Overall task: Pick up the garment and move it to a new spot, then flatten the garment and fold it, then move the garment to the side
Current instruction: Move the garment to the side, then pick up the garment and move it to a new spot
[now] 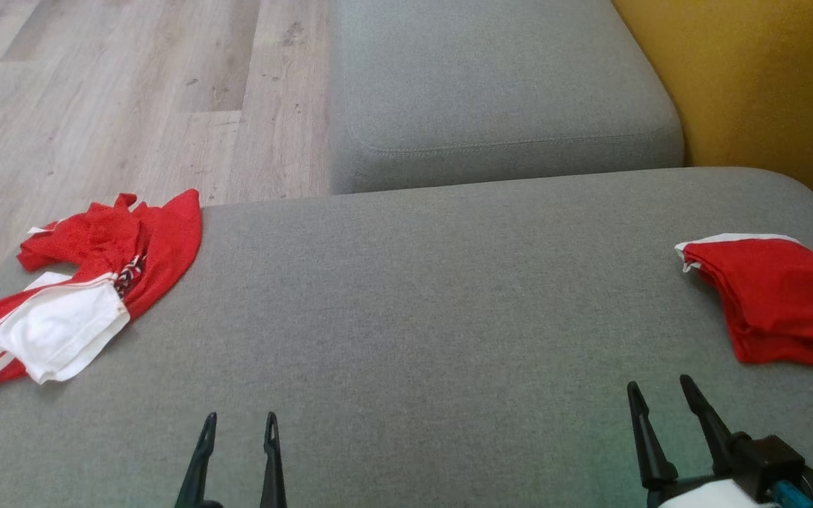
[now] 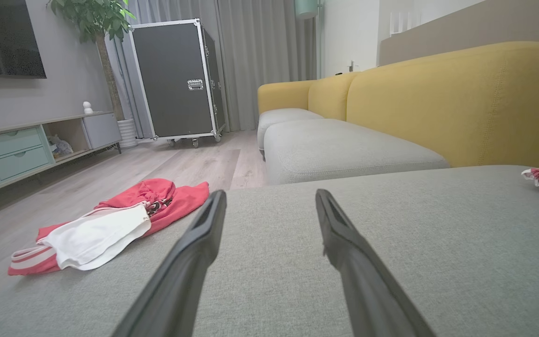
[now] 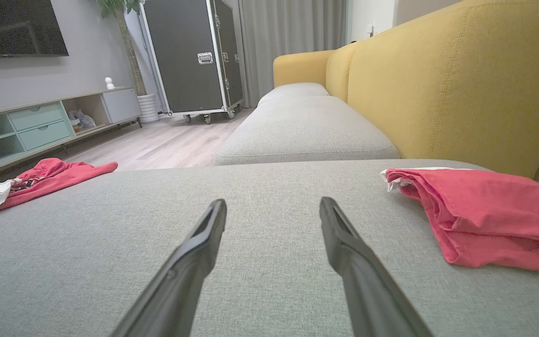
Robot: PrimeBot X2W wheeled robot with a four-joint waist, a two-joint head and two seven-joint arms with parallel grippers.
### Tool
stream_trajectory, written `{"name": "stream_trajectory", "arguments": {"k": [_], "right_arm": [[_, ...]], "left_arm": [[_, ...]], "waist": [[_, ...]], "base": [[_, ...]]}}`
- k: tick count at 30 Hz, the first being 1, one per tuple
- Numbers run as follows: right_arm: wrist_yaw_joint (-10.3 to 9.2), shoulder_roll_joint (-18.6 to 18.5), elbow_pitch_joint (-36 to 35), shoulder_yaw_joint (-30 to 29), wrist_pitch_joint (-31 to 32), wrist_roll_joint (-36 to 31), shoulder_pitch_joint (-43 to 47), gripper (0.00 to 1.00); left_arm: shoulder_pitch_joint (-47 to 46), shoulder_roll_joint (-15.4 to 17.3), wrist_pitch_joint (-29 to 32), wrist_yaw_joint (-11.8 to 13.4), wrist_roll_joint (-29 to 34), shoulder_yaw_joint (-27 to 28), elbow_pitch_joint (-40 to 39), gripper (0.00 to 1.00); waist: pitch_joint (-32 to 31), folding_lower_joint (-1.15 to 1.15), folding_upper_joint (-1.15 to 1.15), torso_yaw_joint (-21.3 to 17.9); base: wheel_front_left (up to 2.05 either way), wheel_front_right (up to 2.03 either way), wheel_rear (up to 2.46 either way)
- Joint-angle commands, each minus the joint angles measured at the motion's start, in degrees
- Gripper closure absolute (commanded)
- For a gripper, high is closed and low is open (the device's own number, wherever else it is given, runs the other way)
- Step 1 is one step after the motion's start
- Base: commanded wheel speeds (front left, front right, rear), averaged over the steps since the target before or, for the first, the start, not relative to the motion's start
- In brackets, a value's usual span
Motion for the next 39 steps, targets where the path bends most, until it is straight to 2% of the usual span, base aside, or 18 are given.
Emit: {"name": "stream_trajectory", "arguments": {"k": [1, 8, 13, 18, 25, 30, 33, 39], "right_arm": [[-0.04, -0.34, -1.59, 1.31, -0.65, -0.68, -1.17, 0.00], [-0.04, -0.18, -1.21, 1.40, -0.65, -0.13, -0.90, 0.00], [-0.04, -0.09, -1.25, 1.41, -0.65, -0.08, -0.50, 0.00], [-0.04, 0.18, -1.50, 1.65, -0.65, 0.07, -0.28, 0.00], [-0.04, 0.98, -1.66, 2.32, -0.65, 0.47, -0.84, 0.00], [-0.04, 1.39, -1.51, 2.96, -0.65, 0.50, -1.64, 0.00], [-0.04, 1.52, -1.40, 3.25, -0.65, 0.51, -1.98, 0.00], [-0.04, 1.43, -1.32, 3.05, -0.66, 0.50, -2.08, 0.00]], "left_arm": [[-1.88, -0.26, -0.29, -0.04, 0.68, 2.38, -1.80, 0.00], [-1.69, -0.34, -0.29, -0.20, 1.26, 2.61, -1.66, 0.00], [-1.53, -0.37, -0.29, -0.27, 1.50, 2.85, -1.79, 0.00], [-1.79, -0.08, -0.29, -0.36, 2.05, 3.05, -1.95, 0.00], [-1.76, 0.56, -0.29, -0.05, 2.18, 3.95, -3.13, 0.00], [-1.16, 1.24, -0.29, 0.84, 2.72, 4.76, -4.37, 0.00], [-0.92, 1.53, -0.29, 2.41, 3.36, 5.50, -4.98, 0.00], [-1.16, 2.17, -0.29, 3.72, 3.38, 6.20, -5.82, 0.00]], "waist": [[-0.03, 0.00, 0.00, 0.00], [-0.19, 0.00, 0.00, 0.72], [-0.27, 0.00, 0.00, 2.59], [0.03, 0.00, 0.00, 6.76], [1.02, 0.00, 0.00, 14.86], [1.53, 0.00, 0.00, 19.49], [1.87, 0.00, 0.00, 21.13], [2.92, 0.00, 0.00, 22.55]], "base": [[0.00, 0.00, 0.00], [0.00, 0.00, 0.00], [0.00, 0.00, 0.00], [0.00, 0.00, 0.00], [0.00, 0.00, 0.00], [0.00, 0.00, 0.00], [0.00, 0.00, 0.00], [0.00, 0.00, 0.00]]}}
